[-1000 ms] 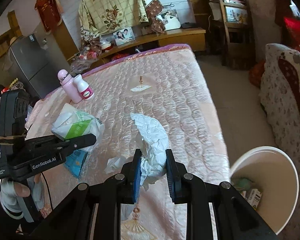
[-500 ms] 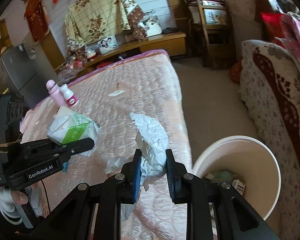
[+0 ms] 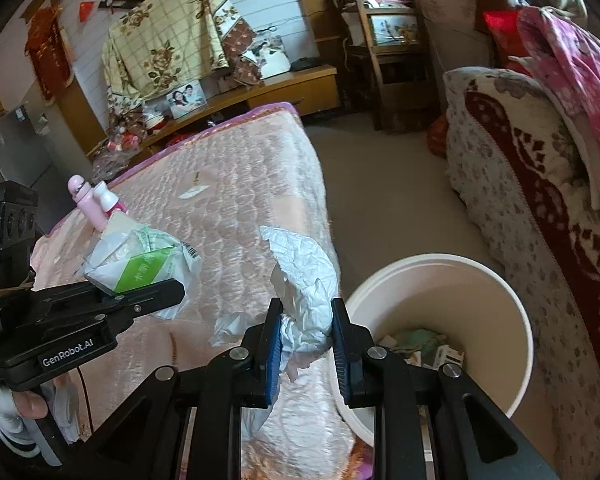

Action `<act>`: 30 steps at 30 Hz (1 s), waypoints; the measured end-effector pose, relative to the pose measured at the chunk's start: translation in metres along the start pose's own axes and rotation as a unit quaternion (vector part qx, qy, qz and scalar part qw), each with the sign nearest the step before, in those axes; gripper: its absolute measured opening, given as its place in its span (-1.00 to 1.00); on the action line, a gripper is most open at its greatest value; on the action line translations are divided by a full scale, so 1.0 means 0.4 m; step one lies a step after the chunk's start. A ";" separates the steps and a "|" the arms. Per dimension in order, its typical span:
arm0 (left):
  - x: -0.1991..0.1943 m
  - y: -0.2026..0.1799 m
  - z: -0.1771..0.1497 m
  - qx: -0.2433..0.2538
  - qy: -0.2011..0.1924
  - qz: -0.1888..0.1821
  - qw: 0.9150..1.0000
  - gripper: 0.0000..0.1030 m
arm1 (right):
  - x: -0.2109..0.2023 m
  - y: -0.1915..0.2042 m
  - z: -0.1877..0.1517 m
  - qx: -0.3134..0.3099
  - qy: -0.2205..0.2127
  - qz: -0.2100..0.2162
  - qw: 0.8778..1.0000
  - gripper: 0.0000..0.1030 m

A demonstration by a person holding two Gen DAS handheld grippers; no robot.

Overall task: Collect trash
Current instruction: 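Carry both items over the white bucket and open the right tool to drop the white plastic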

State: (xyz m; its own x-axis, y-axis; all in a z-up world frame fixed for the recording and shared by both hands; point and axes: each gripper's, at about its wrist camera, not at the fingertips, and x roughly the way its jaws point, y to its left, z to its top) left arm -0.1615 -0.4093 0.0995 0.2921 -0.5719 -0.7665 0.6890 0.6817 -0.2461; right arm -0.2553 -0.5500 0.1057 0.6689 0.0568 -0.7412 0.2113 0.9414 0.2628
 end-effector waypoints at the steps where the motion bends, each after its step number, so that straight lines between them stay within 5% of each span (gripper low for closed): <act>1: 0.006 -0.007 0.001 0.001 0.002 -0.003 1.000 -0.82 | -0.003 -0.011 -0.003 0.003 0.000 -0.004 1.000 -0.59; 24: 0.174 -0.133 0.012 0.010 0.054 -0.052 0.997 -0.79 | 0.017 -0.196 -0.054 0.054 0.025 -0.068 0.996 -0.59; 27: 0.185 -0.134 0.015 0.006 0.059 -0.058 0.997 -0.64 | 0.030 -0.208 -0.061 0.061 0.032 -0.073 0.995 -0.58; 30: 0.189 -0.135 0.016 0.003 0.059 -0.070 0.996 -0.28 | 0.040 -0.223 -0.067 0.071 0.037 -0.079 0.994 -0.15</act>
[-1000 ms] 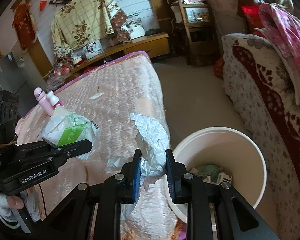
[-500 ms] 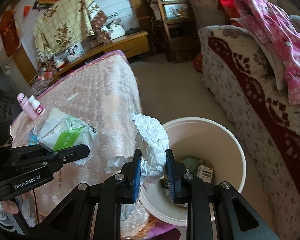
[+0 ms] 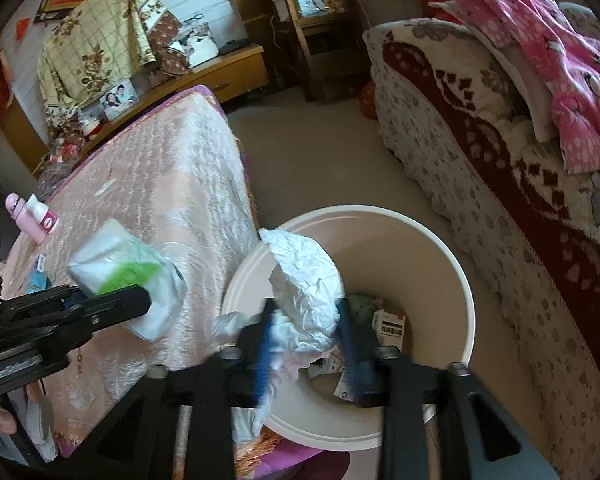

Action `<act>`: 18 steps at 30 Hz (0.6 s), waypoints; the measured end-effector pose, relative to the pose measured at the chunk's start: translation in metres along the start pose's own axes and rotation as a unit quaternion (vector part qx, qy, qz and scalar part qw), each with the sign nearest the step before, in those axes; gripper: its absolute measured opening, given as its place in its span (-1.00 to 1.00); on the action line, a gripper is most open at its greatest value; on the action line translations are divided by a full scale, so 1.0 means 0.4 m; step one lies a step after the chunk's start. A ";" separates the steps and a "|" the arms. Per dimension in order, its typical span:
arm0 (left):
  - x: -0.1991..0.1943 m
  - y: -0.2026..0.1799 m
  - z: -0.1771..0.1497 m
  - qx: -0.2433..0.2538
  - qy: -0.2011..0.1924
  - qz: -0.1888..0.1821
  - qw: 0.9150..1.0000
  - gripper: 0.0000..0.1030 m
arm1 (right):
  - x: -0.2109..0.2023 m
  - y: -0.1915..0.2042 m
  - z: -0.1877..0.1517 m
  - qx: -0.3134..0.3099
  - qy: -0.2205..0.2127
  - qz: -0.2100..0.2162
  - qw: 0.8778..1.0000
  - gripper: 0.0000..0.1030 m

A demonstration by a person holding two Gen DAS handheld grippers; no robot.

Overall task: Collect trash
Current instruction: 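Carry both items over the white bucket and open the right tool to drop the white plastic, then open the left tool to drop the clear bag into the white bucket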

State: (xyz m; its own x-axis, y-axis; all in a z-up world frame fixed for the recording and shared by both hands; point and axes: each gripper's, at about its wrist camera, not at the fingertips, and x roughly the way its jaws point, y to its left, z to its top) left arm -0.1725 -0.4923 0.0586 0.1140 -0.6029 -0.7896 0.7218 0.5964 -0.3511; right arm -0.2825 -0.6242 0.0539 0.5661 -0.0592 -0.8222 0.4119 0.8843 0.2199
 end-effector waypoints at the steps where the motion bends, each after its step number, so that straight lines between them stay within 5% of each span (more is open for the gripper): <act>1: 0.000 -0.001 0.001 -0.001 -0.002 -0.004 1.000 -0.17 | 0.001 -0.004 -0.001 0.004 -0.001 -0.002 1.000 -0.14; 18: -0.042 0.026 -0.020 -0.003 -0.017 0.027 0.999 -0.12 | -0.009 0.025 -0.003 -0.007 0.001 0.000 1.000 -0.09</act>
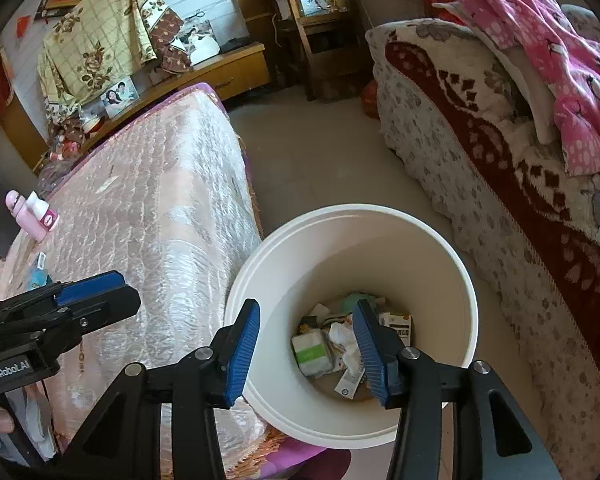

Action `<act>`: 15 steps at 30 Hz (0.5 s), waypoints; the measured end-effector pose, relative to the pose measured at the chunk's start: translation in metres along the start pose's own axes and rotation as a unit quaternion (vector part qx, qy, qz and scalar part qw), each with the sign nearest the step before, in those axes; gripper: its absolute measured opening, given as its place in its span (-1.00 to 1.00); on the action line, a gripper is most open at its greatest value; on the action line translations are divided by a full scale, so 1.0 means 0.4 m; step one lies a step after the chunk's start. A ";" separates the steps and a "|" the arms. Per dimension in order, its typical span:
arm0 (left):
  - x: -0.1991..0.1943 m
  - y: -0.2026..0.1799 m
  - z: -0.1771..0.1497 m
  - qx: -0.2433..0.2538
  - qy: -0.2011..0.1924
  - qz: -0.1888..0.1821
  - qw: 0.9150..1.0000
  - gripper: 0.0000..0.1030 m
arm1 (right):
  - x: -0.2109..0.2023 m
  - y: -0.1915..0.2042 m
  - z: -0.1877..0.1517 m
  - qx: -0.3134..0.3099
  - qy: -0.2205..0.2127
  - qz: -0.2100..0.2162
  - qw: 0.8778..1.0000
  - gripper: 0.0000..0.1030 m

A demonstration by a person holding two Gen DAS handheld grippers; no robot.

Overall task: Collect trash
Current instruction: 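Open the left tool to drop the clear bag into the white bucket, then move both tools back over the medicine box and blue snack bag on the bed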

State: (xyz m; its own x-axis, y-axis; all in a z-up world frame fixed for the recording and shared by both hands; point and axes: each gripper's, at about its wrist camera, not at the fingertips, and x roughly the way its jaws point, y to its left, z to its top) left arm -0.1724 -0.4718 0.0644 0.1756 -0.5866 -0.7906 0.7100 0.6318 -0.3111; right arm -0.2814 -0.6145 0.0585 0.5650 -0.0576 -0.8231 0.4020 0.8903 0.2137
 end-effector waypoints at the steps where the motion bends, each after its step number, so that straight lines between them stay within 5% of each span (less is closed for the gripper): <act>1: -0.006 0.003 -0.001 0.000 -0.003 0.003 1.000 -0.12 | -0.004 0.004 0.001 -0.002 -0.001 0.000 1.000 -0.09; 15: -0.107 0.110 -0.041 -0.029 -0.026 0.043 0.998 -0.12 | -0.047 0.153 0.022 -0.054 -0.012 0.030 0.998 -0.05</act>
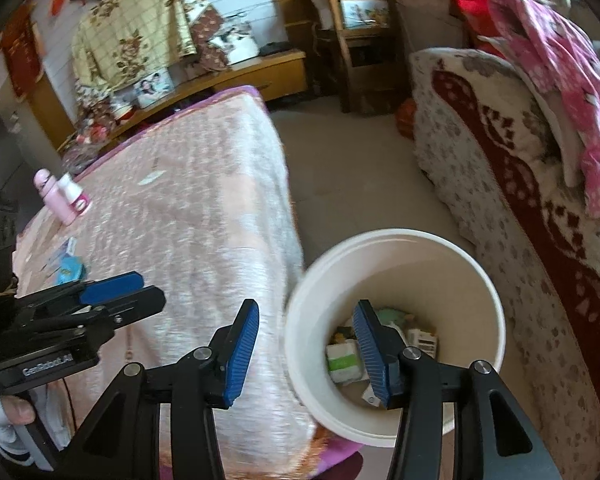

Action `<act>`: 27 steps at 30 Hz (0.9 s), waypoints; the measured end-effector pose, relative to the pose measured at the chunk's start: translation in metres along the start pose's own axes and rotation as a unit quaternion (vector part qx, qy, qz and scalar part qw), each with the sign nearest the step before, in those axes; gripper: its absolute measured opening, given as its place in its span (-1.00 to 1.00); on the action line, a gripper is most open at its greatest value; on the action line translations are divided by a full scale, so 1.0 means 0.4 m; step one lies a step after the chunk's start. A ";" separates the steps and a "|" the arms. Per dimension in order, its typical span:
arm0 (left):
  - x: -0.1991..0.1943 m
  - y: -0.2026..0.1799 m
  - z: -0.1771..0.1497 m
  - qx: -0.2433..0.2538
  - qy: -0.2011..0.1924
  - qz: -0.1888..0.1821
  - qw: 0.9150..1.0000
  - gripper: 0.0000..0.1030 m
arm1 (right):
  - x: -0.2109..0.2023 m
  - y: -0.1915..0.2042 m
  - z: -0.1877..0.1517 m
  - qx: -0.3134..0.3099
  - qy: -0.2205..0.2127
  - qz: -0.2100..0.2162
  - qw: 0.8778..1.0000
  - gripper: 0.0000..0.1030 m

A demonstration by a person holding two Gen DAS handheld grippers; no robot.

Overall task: Collect trash
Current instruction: 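Move both tools back over the medicine box and blue snack bag on the bed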

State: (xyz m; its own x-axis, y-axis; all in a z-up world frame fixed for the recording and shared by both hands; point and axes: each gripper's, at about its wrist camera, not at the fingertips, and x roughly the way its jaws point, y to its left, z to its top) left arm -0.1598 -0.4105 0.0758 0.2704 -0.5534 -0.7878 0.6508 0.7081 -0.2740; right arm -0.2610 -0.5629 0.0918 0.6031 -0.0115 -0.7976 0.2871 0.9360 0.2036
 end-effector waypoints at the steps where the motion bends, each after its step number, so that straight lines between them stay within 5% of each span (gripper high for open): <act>1: -0.008 0.013 -0.003 -0.003 -0.001 0.003 1.000 -0.12 | 0.002 0.019 0.002 -0.005 0.001 0.005 1.000 0.03; 14: -0.171 0.300 -0.044 -0.056 -0.027 0.092 0.994 -0.12 | 0.100 0.290 -0.005 -0.089 0.041 0.069 0.993 0.13; 27: -0.232 0.787 0.039 -0.179 -0.037 0.216 0.959 -0.12 | 0.151 0.460 -0.010 -0.141 0.064 0.104 0.983 0.13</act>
State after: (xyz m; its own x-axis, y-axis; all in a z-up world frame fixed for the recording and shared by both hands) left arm 0.0309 -0.1432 0.0713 0.5176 -0.1952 -0.8331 0.1854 0.9761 -0.1135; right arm -0.1747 -0.3900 0.0791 0.5239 0.2168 -0.8237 -0.0606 0.9741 0.2178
